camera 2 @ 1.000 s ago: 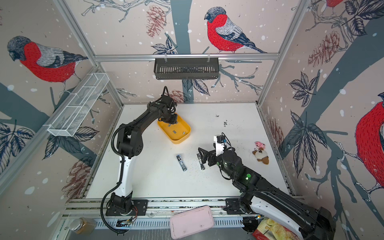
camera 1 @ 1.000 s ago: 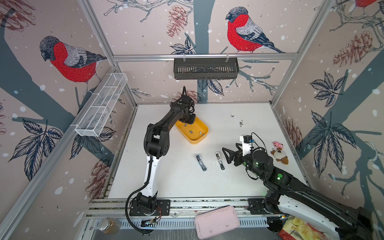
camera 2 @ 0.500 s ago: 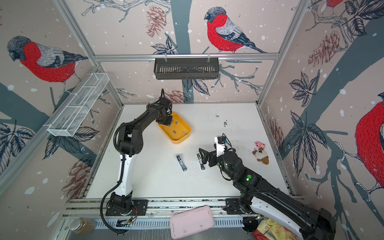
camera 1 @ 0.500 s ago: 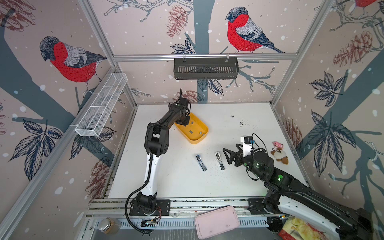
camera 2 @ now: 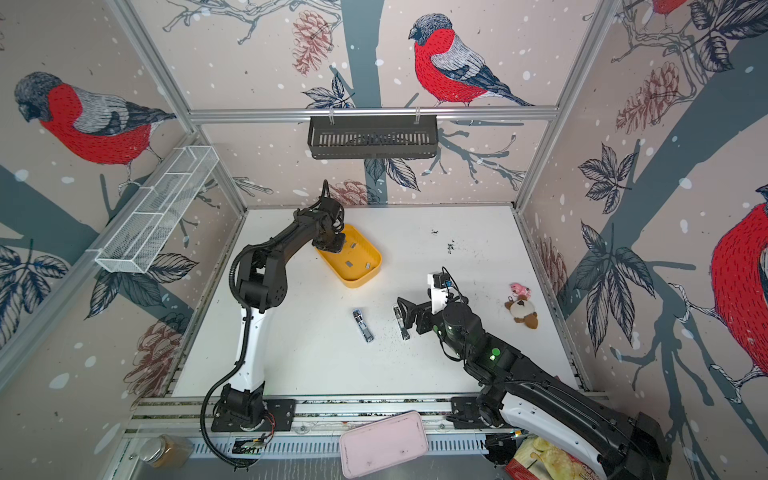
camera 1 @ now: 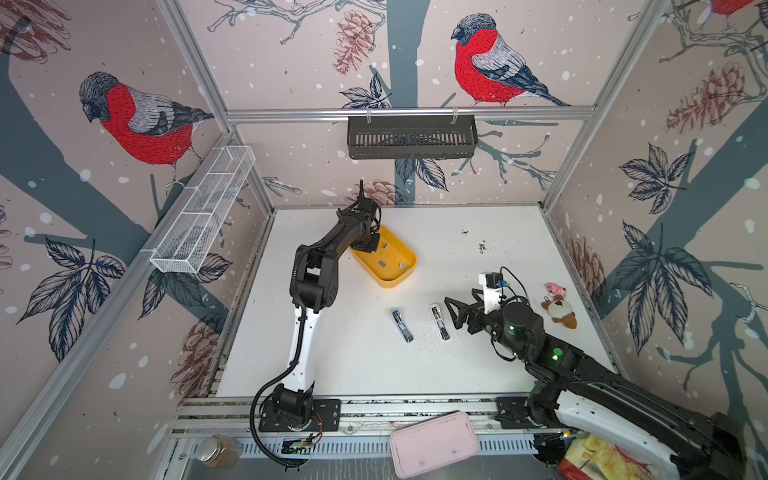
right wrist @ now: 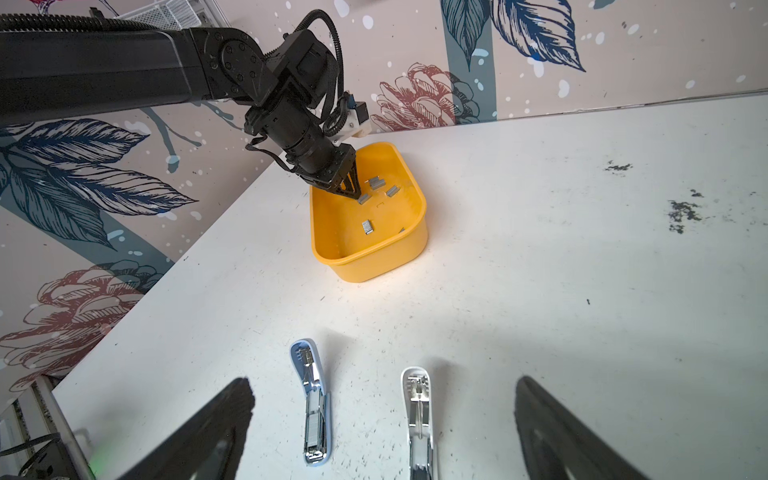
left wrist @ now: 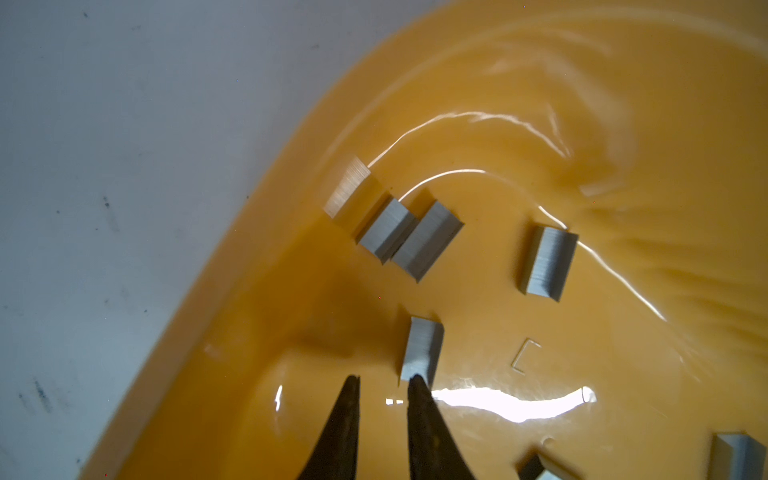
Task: Load the staples into the stapler
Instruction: 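Pinch a grey staple strip with the left gripper fingertips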
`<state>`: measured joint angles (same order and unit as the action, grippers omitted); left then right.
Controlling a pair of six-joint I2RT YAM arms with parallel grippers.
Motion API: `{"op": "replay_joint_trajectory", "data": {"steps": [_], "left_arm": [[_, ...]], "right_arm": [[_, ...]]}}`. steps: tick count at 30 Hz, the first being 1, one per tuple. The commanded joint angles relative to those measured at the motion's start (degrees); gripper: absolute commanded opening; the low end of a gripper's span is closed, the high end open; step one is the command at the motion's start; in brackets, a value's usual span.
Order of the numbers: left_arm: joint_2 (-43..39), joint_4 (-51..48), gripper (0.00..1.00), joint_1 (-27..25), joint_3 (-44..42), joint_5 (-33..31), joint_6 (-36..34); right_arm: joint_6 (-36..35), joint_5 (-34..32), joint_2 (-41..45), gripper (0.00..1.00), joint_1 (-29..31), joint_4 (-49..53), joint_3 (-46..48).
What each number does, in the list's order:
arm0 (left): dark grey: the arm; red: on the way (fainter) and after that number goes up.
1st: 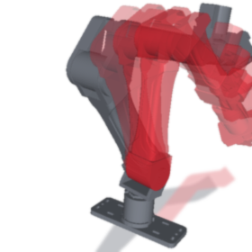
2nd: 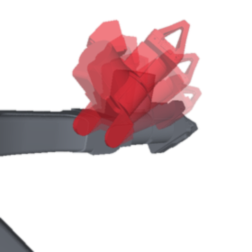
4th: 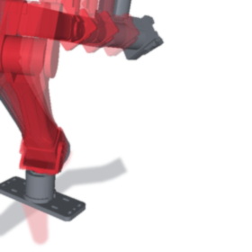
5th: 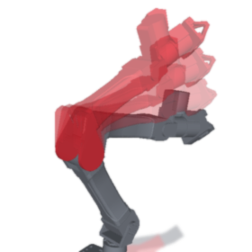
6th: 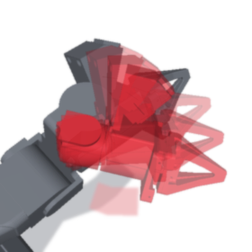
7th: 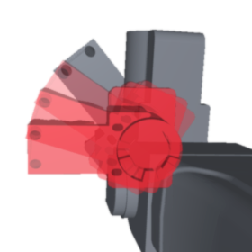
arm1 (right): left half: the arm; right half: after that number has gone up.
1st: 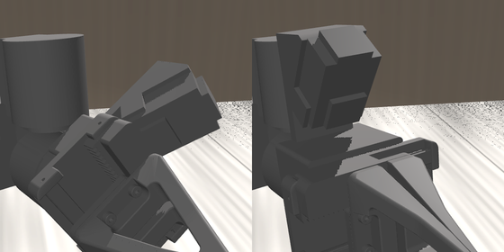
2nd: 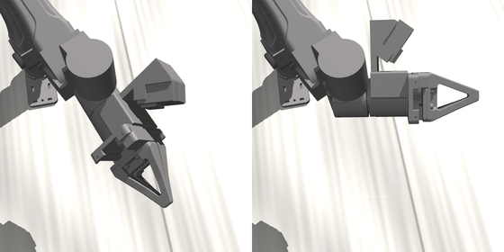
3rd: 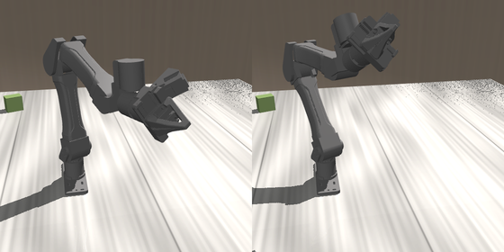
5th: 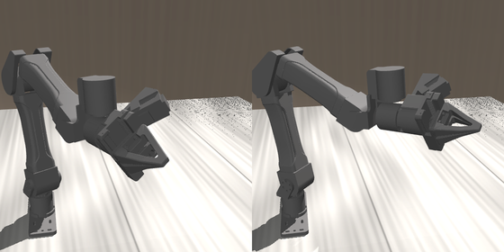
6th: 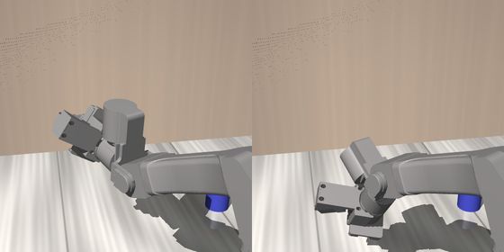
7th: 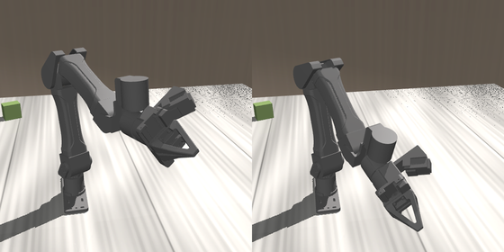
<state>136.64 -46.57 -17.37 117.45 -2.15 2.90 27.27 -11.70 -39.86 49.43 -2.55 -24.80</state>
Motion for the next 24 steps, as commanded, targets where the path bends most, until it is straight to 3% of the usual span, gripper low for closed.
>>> {"op": "replay_joint_trajectory", "data": {"steps": [1,24], "left_arm": [[0.20,-0.73,0.22,0.12,0.05,1.39,-0.87],[-0.76,-1.02,0.08,0.14,-3.59,3.70,0.44]], "right_arm": [[0.77,-0.26,-0.37,0.98,-0.03,-1.67,-0.34],[0.19,0.26,-1.83,0.98,-0.78,-2.22,-0.45]]}}
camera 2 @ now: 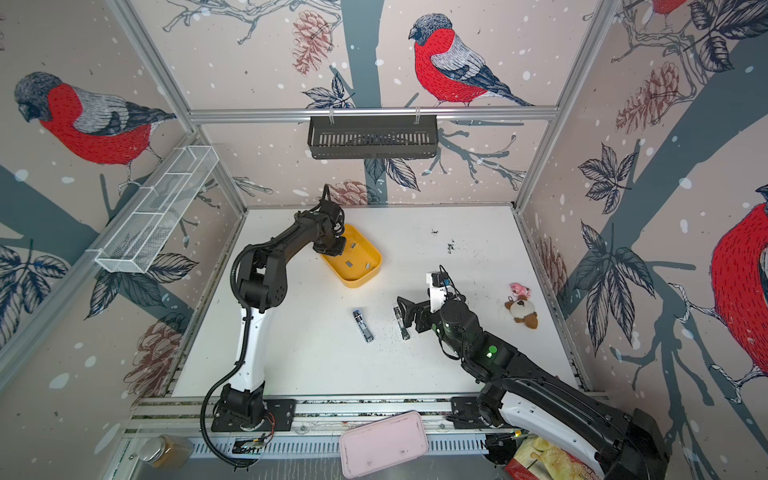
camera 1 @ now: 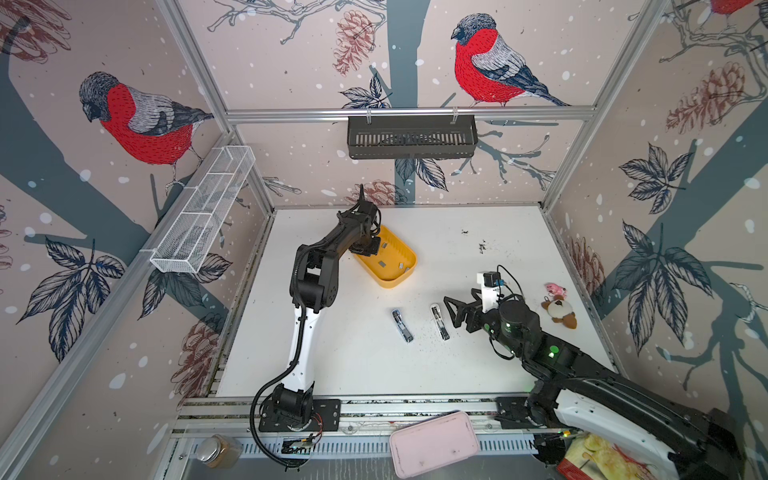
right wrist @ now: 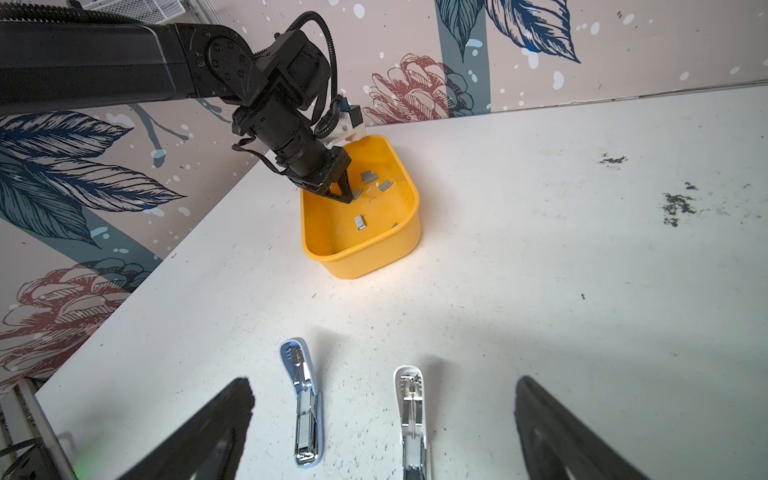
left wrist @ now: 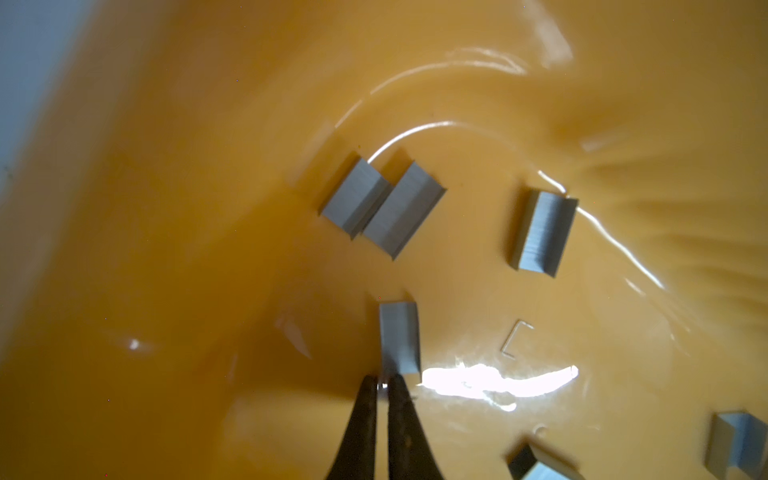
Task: Load the staples into the stapler
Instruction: 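Pinch a grey staple strip with the left gripper fingertips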
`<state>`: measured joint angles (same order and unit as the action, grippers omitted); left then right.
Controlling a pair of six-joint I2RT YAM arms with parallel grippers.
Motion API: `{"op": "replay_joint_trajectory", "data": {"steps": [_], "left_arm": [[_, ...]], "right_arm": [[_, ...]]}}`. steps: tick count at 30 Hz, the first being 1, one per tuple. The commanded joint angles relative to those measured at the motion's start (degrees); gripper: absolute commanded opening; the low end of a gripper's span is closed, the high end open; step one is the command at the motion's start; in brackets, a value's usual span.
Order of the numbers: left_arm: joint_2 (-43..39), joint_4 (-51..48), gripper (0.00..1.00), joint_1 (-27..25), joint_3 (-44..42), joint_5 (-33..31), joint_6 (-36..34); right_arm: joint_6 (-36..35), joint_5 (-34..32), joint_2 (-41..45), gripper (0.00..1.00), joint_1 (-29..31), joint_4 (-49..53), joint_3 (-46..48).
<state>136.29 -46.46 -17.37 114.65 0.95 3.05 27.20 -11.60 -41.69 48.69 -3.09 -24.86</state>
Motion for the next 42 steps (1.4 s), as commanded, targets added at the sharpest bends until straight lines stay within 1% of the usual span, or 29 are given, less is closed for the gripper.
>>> {"op": "replay_joint_trajectory", "data": {"steps": [1,4,7,9,12,14,24,30,38,42], "left_arm": [[-0.41,-0.97,0.08,0.13,-1.04,0.54,0.36],[-0.41,-0.38,0.04,0.11,-1.43,0.89,0.42],[-0.20,-0.04,0.04,0.09,-0.97,0.89,0.72],[0.15,-0.11,0.04,0.13,-0.12,0.98,0.81],[0.82,-0.50,0.11,0.13,1.22,1.05,1.06],[1.08,-0.49,0.11,0.06,1.77,1.66,1.26],[2.40,-1.36,0.11,0.09,4.69,1.01,1.27],[4.22,-2.80,0.12,0.14,8.27,0.24,0.91],[4.95,-2.65,0.11,0.06,8.71,0.89,1.08],[5.05,-3.20,0.09,0.13,8.03,1.35,0.95]], "right_arm": [[0.34,0.20,-0.03,0.98,0.00,-1.65,-0.36],[0.44,0.13,0.09,0.98,0.00,-1.57,-0.19],[0.56,0.08,0.17,0.98,-0.04,-1.50,-0.08],[0.48,0.08,0.16,0.98,-0.09,-1.48,-0.10],[0.48,-0.01,0.19,0.98,-0.08,-1.31,-0.10],[0.49,-0.23,0.25,0.98,-0.09,-1.17,-0.01],[0.50,-0.18,0.21,0.98,-0.44,-1.39,0.34],[0.57,0.06,0.00,0.98,-0.61,-1.62,0.43],[0.67,0.10,0.01,0.98,-0.79,-1.43,0.43],[0.66,0.16,0.03,0.98,-0.87,-1.48,0.34]]}}
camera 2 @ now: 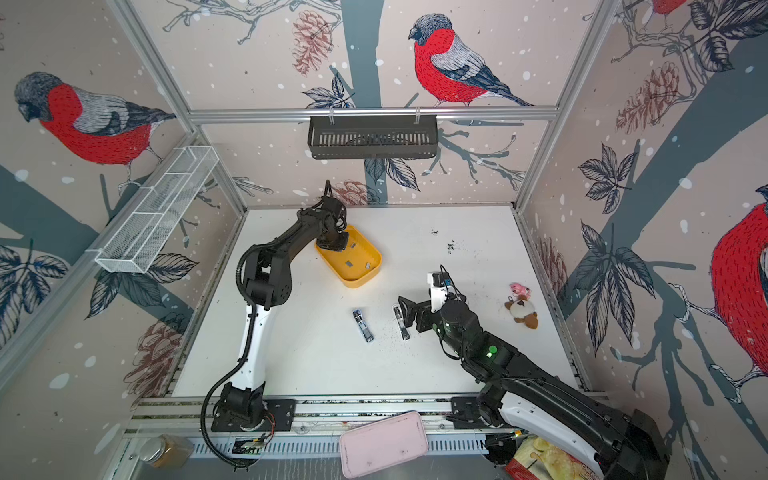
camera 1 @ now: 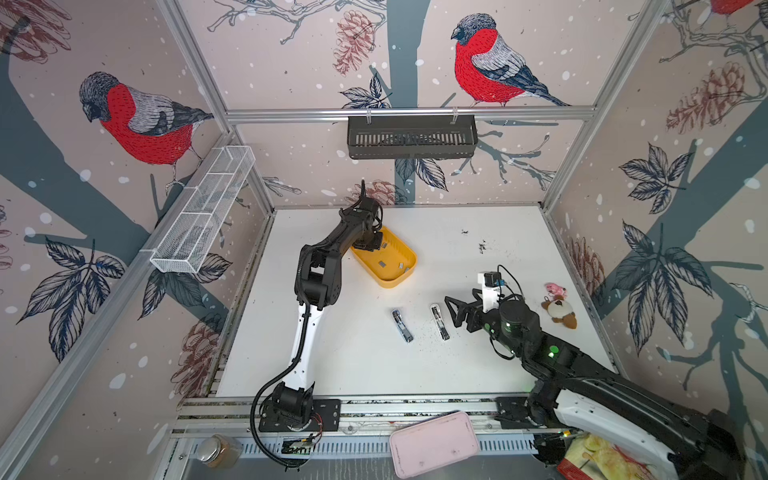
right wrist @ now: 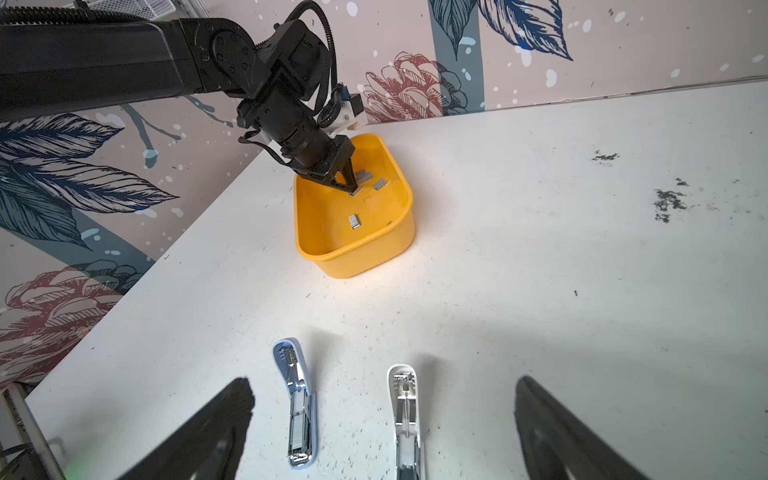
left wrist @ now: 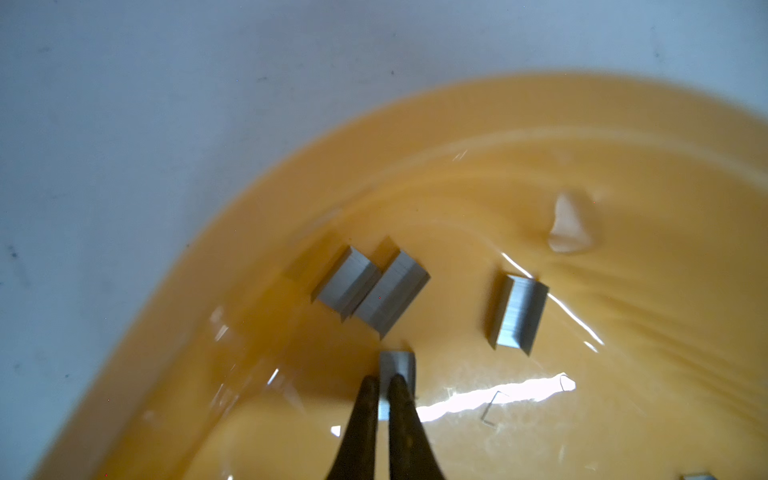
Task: Load the staples into the stapler
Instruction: 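Pinch a grey staple strip with the left gripper fingertips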
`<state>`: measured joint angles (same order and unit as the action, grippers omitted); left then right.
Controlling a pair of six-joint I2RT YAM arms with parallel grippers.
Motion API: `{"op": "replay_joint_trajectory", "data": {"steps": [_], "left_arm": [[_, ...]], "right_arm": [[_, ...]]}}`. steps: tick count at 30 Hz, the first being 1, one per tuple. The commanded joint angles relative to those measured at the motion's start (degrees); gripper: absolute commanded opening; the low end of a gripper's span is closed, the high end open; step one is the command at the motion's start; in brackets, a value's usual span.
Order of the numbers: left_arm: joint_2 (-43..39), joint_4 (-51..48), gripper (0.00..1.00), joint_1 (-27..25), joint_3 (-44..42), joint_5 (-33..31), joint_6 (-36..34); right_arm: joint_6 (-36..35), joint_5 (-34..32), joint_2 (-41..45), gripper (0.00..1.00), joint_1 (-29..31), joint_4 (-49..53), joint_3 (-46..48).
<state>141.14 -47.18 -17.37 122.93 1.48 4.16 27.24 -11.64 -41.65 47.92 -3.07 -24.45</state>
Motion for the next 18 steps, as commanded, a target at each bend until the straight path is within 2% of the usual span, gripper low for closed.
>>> {"op": "replay_joint_trajectory", "data": {"steps": [1,8,18], "left_arm": [[0.19,-2.53,0.09,0.14,-0.53,1.34,-0.36],[-1.14,-2.66,0.00,0.17,-3.11,3.87,-0.38],[-4.89,0.20,0.00,0.18,-7.80,18.26,1.57]], "right_arm": [[0.67,0.21,-0.10,0.98,-0.15,-1.58,0.00],[1.08,0.24,-0.58,0.98,-0.32,-1.81,0.28],[1.23,0.08,-0.37,0.98,-0.42,-1.49,0.27]]}}
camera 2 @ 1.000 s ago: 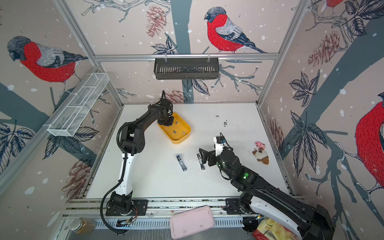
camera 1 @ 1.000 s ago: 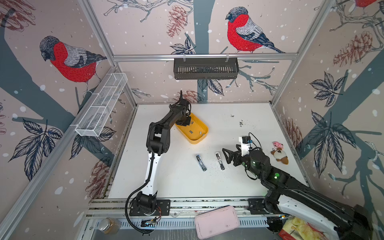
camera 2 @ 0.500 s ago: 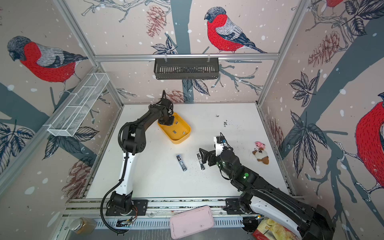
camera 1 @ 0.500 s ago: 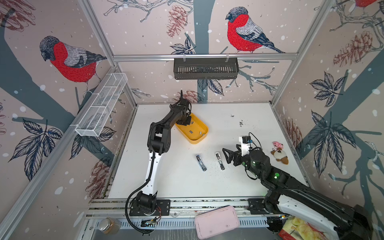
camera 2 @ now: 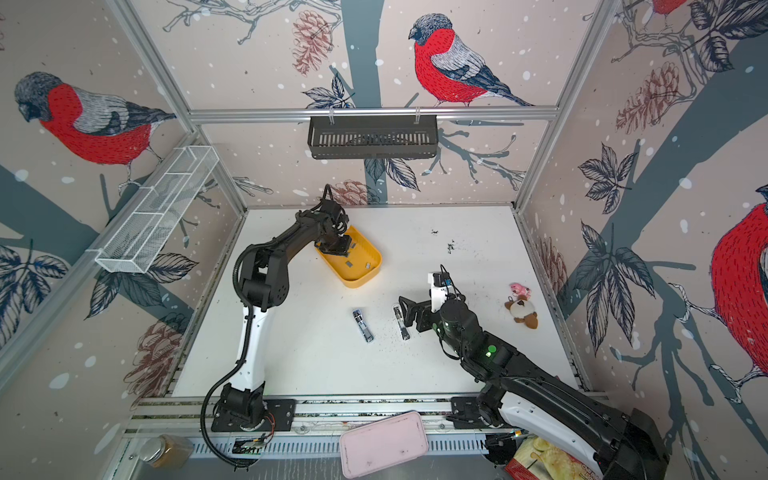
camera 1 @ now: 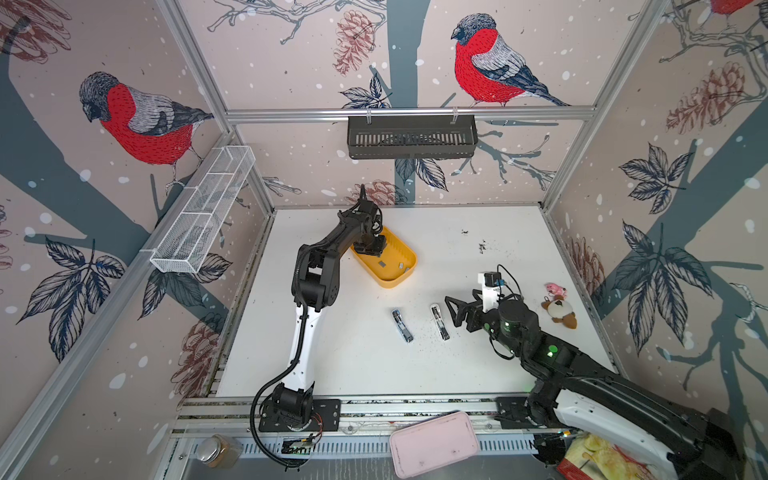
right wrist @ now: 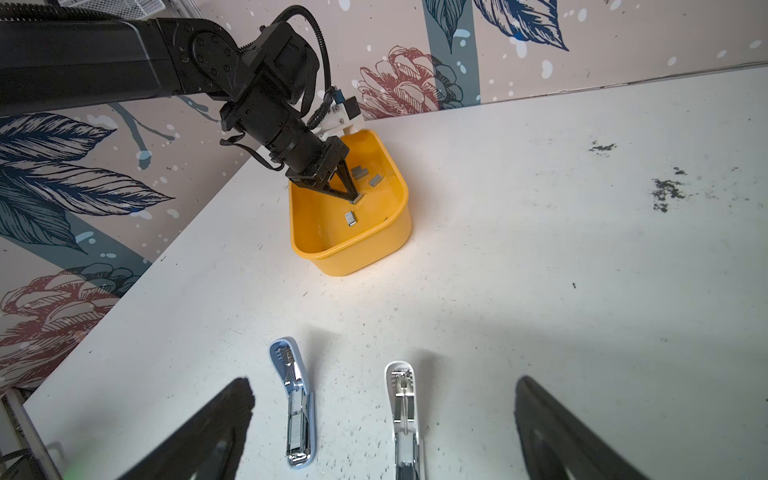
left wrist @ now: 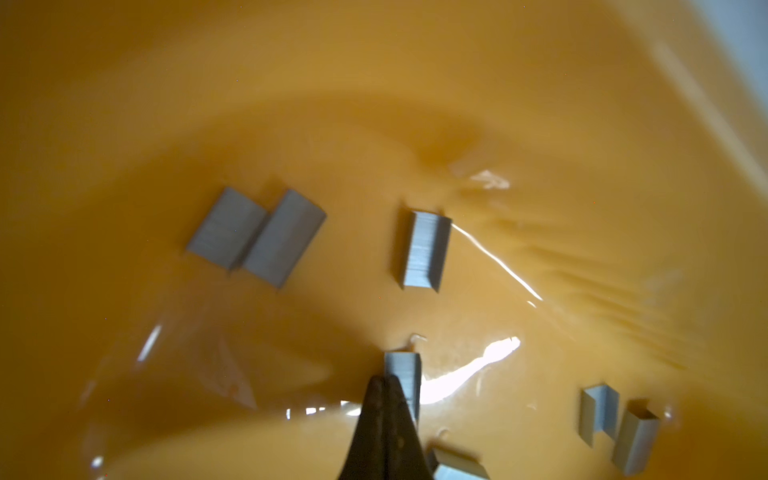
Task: Load the staples into the stapler
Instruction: 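Pinch a grey staple strip with the left gripper fingertips, then lift the held staple strip out of the tray with the left gripper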
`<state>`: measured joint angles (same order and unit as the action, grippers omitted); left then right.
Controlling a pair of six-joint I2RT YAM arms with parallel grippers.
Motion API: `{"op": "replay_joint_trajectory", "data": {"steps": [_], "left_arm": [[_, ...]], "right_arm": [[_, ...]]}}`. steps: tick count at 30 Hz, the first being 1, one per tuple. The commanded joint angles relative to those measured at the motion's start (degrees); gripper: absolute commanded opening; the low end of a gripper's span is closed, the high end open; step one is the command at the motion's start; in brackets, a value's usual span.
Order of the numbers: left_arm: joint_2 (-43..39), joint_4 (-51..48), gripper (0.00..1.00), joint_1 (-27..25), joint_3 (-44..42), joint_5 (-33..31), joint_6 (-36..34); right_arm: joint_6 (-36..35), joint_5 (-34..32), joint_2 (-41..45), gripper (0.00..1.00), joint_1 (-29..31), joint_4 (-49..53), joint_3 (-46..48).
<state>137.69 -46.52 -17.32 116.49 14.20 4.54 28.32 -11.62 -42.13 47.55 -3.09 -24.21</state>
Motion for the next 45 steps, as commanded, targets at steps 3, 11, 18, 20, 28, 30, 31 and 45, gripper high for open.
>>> {"op": "replay_joint_trajectory", "data": {"steps": [3,11,18,20,28,30,31,45], "left_arm": [[-2.69,0.94,0.00,0.25,-2.56,7.93,2.43],[-7.99,5.25,0.00,0.71,-6.84,12.32,4.84],[-19.07,12.42,0.00,0.73,-18.84,15.33,6.38],[-23.10,15.12,0.00,0.69,-23.66,16.13,7.31],[-40.80,26.98,0.00,-0.38,-46.37,19.61,13.49],[-44.77,29.83,0.00,-1.30,-51.36,20.36,14.75],[-46.56,31.32,0.00,-1.67,-53.61,20.68,15.61],[-68.43,51.83,0.00,-7.46,-77.98,27.35,20.71]], "right_arm": [[0.26,0.10,0.21,0.98,-0.09,-1.40,0.21],[0.74,-0.01,1.43,0.98,-0.20,-0.75,0.38],[1.74,1.54,1.98,0.98,-0.28,0.17,0.01],[1.99,1.84,2.34,0.98,-0.29,0.44,-0.22],[3.15,3.40,1.63,0.97,-0.27,1.07,-1.17],[3.50,4.37,1.48,0.95,-0.32,0.76,-1.19],[3.84,4.57,1.43,0.95,-0.27,0.72,-1.19],[10.57,13.61,2.13,0.91,0.00,-5.40,1.42]]}}
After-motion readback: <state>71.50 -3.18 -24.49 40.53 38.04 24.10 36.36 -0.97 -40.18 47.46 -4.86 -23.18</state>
